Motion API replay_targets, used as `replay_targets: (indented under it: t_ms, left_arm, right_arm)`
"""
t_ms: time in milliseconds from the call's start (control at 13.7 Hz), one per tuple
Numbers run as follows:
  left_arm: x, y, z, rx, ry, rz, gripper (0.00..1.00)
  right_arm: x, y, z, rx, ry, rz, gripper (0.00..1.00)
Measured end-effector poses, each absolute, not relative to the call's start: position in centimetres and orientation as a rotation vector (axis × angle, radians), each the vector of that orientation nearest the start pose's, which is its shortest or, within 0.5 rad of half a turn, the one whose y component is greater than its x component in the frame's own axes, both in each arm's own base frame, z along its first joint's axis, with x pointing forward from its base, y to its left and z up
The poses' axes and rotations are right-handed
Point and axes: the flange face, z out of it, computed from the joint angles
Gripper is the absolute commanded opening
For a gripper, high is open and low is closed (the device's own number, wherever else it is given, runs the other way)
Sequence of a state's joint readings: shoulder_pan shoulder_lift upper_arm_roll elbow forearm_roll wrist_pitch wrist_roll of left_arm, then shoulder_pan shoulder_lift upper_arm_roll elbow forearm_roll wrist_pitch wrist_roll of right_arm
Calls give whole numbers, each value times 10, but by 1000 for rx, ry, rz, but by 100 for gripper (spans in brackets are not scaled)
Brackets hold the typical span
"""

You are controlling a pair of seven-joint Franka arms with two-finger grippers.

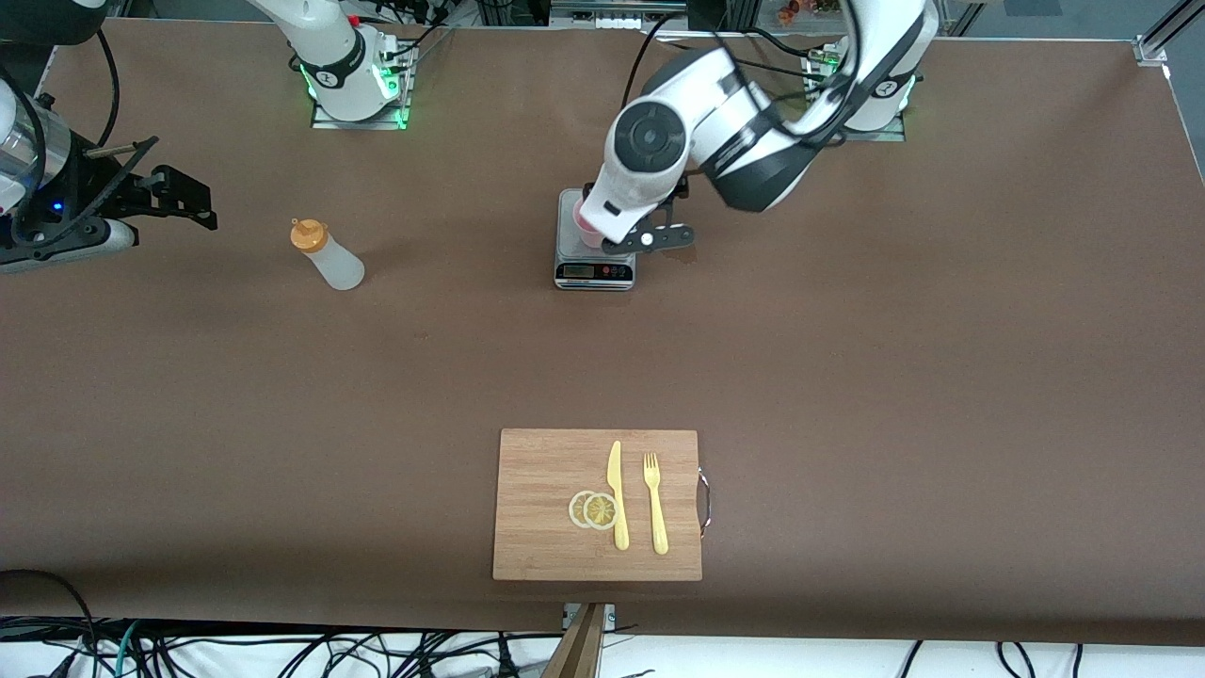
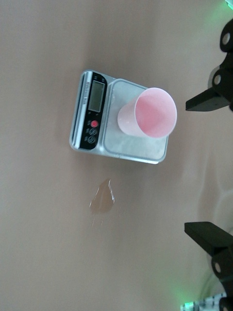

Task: Add sauce to pink cup with both arms
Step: 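Open the left gripper and raise it away from the cup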

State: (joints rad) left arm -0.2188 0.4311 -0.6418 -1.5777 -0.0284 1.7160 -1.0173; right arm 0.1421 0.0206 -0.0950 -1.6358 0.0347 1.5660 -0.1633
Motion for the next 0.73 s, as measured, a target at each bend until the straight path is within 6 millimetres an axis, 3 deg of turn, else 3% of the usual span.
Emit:
replay_targets:
  t_ms: [146,292,511,730]
  left_arm:
    - [475,-414,465,-3083,-322,505,100]
    - [502,-369,499,-3087,-299,506,100]
    - [543,-295,532,-3140,-200,483,100]
    - [561,-223,559,-3158,-52,375,100]
  right_arm:
    - [556,30,582,-3084,-323,136,100]
    - [556,31,583,-3083,-326,136,100]
    - [554,32,585,-3082,-333,132,100]
    - [551,32,586,-3070,-402,133,100]
